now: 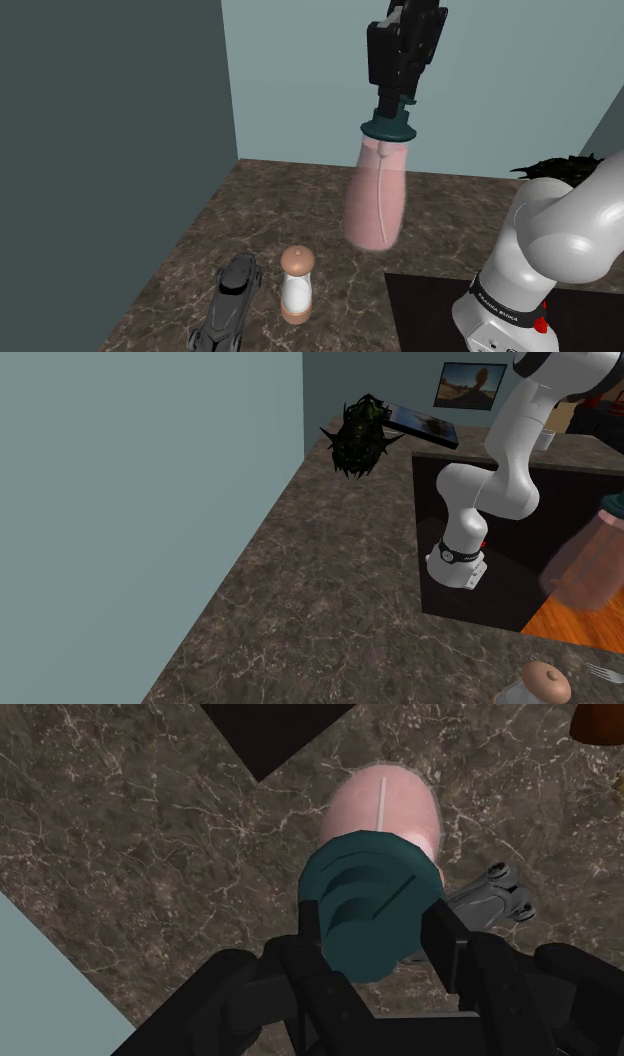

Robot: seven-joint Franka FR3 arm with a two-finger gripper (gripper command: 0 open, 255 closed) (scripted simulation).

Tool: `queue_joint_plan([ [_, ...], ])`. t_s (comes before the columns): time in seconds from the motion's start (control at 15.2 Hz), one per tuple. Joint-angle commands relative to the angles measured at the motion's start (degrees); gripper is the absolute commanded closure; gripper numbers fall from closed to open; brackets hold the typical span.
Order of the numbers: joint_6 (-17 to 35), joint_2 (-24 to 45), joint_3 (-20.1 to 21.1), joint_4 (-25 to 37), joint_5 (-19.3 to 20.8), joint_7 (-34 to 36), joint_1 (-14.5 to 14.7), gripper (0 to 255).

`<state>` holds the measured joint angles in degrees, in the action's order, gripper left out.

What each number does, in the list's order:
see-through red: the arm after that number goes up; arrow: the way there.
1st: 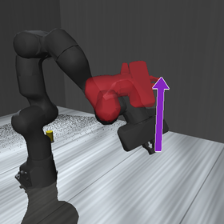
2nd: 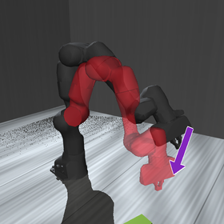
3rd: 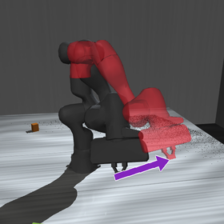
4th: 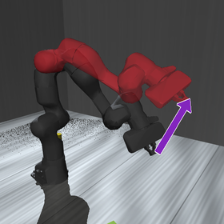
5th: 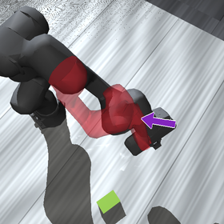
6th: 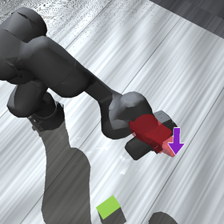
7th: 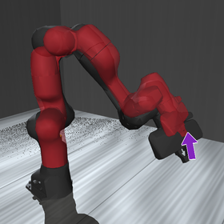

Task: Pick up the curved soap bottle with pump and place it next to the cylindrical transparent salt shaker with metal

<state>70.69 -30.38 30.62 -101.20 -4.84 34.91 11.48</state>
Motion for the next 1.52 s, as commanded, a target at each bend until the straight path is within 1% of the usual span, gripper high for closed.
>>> queue_joint_plan([
  [0.0, 1.4, -0.7, 0.1, -2.0, -0.4, 0.2, 0.2, 255],
  [0.66, 8.7, -4.3, 0.1, -12.7, -1.9, 0.0, 1.5, 255],
  [1.45, 17.2, -7.0, 1.2, -23.8, -3.6, 0.3, 2.7, 255],
])
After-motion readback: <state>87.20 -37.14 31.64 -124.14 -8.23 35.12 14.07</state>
